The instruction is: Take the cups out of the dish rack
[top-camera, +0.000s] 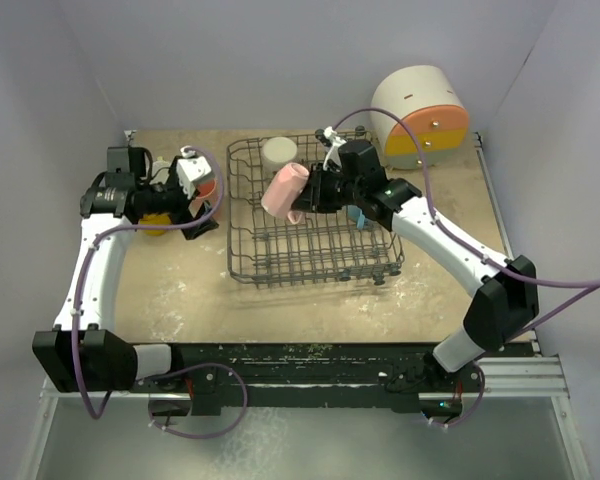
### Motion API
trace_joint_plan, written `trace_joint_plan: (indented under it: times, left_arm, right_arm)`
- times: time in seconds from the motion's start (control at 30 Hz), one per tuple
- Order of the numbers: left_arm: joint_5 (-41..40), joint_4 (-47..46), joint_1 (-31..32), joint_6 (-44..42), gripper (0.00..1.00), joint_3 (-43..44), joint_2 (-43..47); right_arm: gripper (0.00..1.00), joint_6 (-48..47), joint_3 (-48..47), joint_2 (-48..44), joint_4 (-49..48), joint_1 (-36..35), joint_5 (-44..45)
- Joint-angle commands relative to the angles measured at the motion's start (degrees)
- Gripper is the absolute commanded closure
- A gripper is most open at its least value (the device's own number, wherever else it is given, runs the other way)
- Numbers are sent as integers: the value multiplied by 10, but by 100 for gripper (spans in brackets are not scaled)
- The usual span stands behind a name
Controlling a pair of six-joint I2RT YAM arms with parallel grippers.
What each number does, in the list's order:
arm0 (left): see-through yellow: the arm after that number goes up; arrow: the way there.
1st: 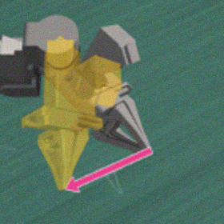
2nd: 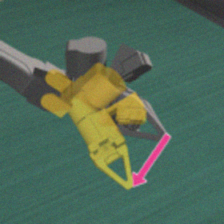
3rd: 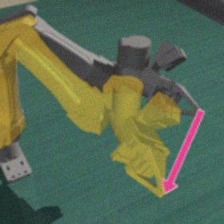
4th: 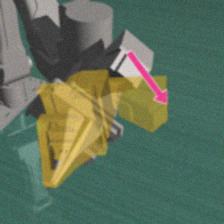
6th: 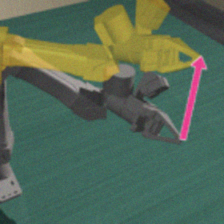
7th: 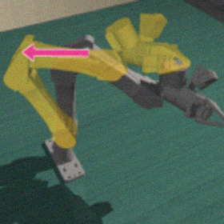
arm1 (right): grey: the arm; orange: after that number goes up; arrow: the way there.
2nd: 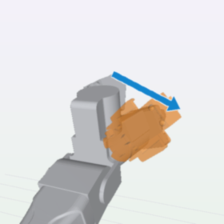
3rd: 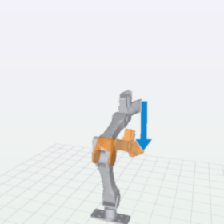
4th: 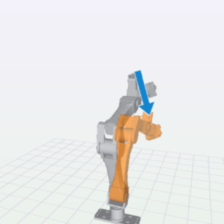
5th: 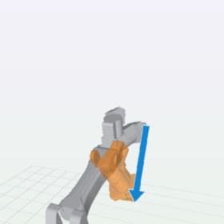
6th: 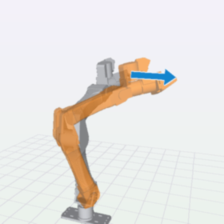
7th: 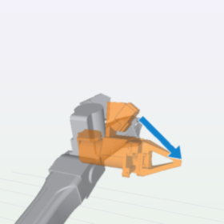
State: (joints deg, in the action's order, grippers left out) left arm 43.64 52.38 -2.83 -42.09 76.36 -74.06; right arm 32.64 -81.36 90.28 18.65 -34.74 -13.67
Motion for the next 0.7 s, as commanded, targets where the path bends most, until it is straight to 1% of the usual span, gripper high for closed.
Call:
trace_joint_plan:
  times: [0.0, 0.07, 0.1, 0.17, 0.23, 0.37, 0.43, 0.53, 0.67]
  left_arm:
    - [43, -62, 20, -57, 2, -45, 50]
    - [30, -90, 35, -75, 3, -78, 80]
    - [24, -103, 44, -84, 3, -87, 94]
    - [11, -110, 56, -110, 4, -92, 120]
    - [7, -121, 59, -130, 5, -93, 138]
    - [9, -151, 59, -146, 10, -103, 171]
    - [15, -165, 59, -145, 13, -111, 185]
    - [23, -193, 59, -116, 17, -114, 199]
    - [46, -205, 59, -70, 22, -97, 200]
  right_arm:
    - [100, 132, 26, -39, -184, -2, -141]
    - [100, 205, 46, -39, -250, -2, -175]
    - [100, 225, 55, -36, -279, -2, -191]
    - [100, 295, 73, -29, -343, -2, -221]
    - [100, 354, 91, -24, -426, -4, -247]
    - [100, 459, 126, -13, -552, -10, -272]
    - [100, 492, 133, -9, -591, -15, -275]
    - [100, 527, 139, -1, -633, -27, -274]
    - [100, 578, 150, 10, -707, -43, -272]
